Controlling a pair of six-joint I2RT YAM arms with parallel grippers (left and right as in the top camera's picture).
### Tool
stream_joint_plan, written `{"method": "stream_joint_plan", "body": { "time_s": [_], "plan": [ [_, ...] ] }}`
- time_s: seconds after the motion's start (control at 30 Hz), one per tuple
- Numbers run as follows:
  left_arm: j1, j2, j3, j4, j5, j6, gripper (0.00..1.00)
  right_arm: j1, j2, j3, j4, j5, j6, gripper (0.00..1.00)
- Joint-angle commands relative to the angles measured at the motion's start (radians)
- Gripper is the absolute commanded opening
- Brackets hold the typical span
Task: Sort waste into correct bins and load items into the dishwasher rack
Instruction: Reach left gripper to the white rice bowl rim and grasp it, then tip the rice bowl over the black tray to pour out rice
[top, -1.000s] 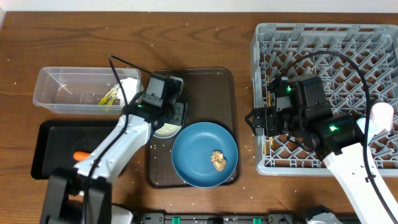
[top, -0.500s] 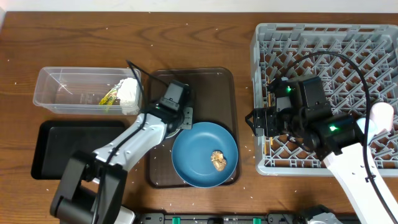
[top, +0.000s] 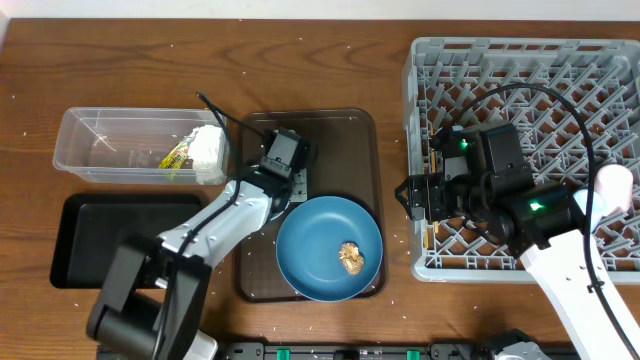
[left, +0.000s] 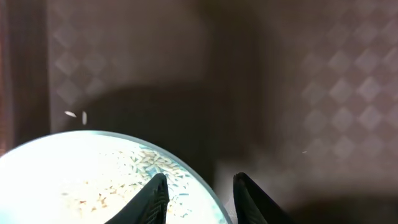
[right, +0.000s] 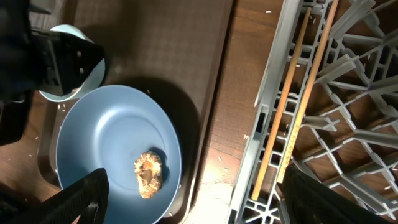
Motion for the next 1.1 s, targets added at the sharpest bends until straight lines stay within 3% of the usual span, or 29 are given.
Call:
{"method": "stream_joint_plan", "body": {
  "time_s": [0.0, 0.27, 0.57, 0.83, 0.97, 1.07],
  "plan": [
    [-0.001, 0.040, 0.013, 0.004, -0.028, -0.009, 0.32, 0.010, 0.006, 0.005, -0.002, 0.002, 0.008, 0.82],
    [-0.002, 0.038, 0.025, 0.003, -0.027, 0.001, 0.06, 0.010, 0.006, 0.005, -0.003, 0.002, 0.008, 0.82],
    [-0.002, -0.092, 0.115, -0.142, -0.020, 0.001, 0.06, 0.010, 0.006, 0.005, -0.014, 0.002, 0.007, 0.82],
    [0.009, -0.313, 0.158, -0.307, 0.045, -0.025, 0.06, 0.010, 0.006, 0.005, -0.013, 0.003, 0.007, 0.82],
    [0.083, -0.415, 0.158, -0.410, 0.056, -0.129, 0.06, 0.010, 0.006, 0.005, -0.017, 0.002, 0.007, 0.83],
    [0.204, -0.477, 0.156, -0.487, 0.159, -0.152, 0.06, 0.010, 0.006, 0.005, -0.016, 0.002, 0.008, 0.83]
  ]
}}
